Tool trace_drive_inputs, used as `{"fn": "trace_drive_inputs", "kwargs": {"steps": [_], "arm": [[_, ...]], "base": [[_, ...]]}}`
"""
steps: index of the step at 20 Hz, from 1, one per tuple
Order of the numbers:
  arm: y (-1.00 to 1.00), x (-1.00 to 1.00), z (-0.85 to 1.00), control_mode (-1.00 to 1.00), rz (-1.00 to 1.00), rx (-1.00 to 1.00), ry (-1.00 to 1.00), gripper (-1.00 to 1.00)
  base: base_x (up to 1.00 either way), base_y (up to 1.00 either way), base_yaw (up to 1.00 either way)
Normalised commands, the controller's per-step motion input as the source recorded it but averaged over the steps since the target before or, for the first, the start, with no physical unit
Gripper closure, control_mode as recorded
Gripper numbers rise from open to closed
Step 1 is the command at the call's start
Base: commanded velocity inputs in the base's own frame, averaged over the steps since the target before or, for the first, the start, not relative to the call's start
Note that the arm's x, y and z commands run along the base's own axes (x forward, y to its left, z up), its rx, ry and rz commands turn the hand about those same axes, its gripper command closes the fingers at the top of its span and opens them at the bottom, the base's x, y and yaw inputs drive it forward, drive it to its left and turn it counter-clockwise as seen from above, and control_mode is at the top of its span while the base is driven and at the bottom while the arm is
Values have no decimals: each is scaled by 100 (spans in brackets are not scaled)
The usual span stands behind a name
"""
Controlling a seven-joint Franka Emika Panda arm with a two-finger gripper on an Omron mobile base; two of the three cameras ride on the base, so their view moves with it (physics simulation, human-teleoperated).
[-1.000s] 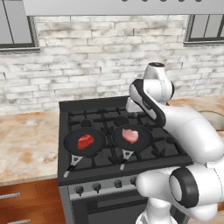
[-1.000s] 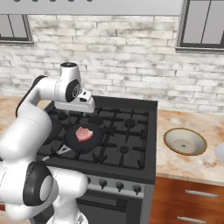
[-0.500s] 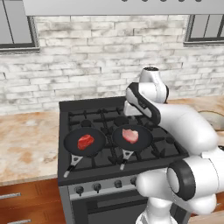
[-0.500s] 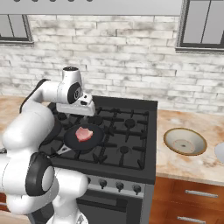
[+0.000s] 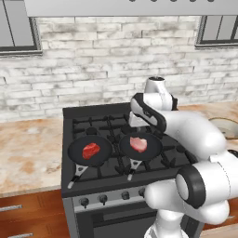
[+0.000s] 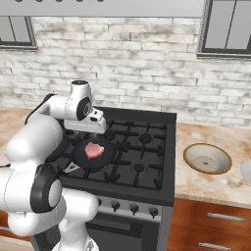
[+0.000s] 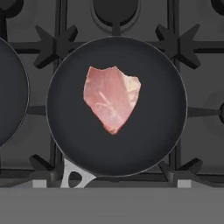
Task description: Place one of the steaks on the plate and the other in the bowl. Then place the bowl in the fridge.
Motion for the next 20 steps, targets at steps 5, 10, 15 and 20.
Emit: {"fn": "trace_drive_inputs", "kwargs": {"steps": [5, 10, 15, 20], "arm": [[0, 3, -44, -100, 0, 0, 0, -100], [0, 16, -33, -100, 0, 0, 0, -100], [1, 20, -36, -100, 0, 0, 0, -100], [6, 7, -23, -100, 0, 0, 2, -100]], "base": [[0, 0, 0], [0, 0, 0], [0, 0, 0], [0, 0, 0]]}}
